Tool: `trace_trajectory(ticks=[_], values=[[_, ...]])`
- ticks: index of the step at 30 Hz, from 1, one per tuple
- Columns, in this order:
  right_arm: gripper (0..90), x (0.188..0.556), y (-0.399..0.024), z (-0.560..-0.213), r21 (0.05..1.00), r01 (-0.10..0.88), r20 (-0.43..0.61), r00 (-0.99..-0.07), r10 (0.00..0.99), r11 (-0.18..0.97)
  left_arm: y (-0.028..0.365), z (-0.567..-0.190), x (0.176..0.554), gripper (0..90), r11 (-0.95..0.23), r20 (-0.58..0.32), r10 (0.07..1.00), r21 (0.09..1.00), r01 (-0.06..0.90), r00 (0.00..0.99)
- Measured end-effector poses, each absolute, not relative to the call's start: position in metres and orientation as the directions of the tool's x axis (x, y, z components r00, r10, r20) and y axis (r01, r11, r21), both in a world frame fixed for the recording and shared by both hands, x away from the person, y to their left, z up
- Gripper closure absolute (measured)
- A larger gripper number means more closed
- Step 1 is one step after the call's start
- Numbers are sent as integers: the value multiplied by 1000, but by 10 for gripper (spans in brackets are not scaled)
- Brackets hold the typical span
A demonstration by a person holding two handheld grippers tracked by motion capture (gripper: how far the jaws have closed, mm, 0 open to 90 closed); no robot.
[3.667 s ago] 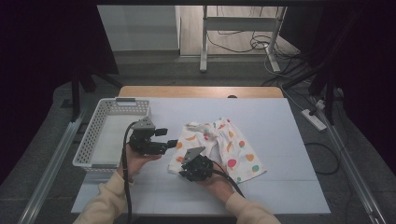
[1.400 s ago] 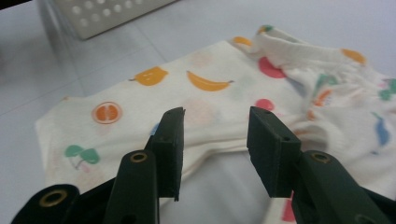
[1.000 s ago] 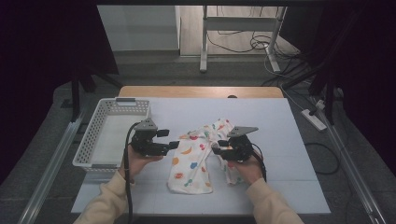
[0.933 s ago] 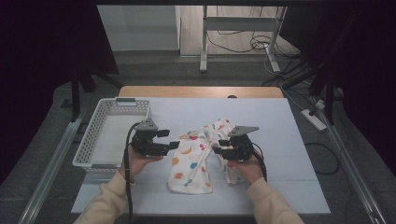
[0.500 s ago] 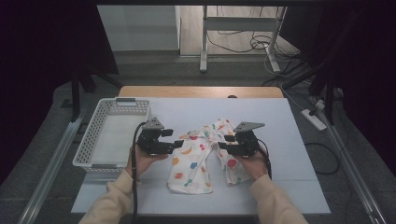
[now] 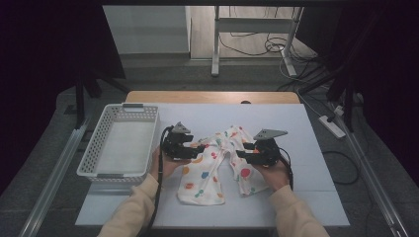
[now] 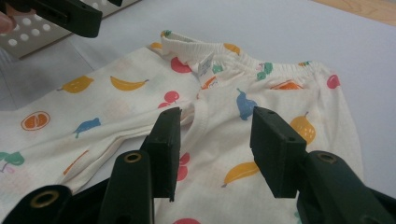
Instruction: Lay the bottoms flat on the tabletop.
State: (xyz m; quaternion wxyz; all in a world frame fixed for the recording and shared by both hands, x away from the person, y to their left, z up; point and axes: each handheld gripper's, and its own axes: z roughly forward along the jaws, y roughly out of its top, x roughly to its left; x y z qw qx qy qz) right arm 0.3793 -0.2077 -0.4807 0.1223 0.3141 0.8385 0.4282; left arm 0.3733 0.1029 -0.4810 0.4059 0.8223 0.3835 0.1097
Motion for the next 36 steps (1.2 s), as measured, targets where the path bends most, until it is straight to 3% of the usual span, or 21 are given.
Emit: trace_trajectory(ticks=[14,24,28,33,36], values=[[526,377,-210,-483,791,429,70,-772,632,437,82,-497,414,334,-355,-129,784,710,608,608],[525,377,-209,-484,787,431,65,-770,635,442,77,-511,422,400,-401,-97,787,670,624,610],[525,376,-209,-484,787,430,63,-769,636,442,74,-515,423,521,-438,-69,777,655,616,626],[525,376,-210,-484,790,430,65,-768,637,438,71,-518,425,768,-476,-38,764,640,603,644],[525,376,-210,-484,791,429,65,-767,638,435,70,-515,424,806,-483,-18,764,646,591,645]])
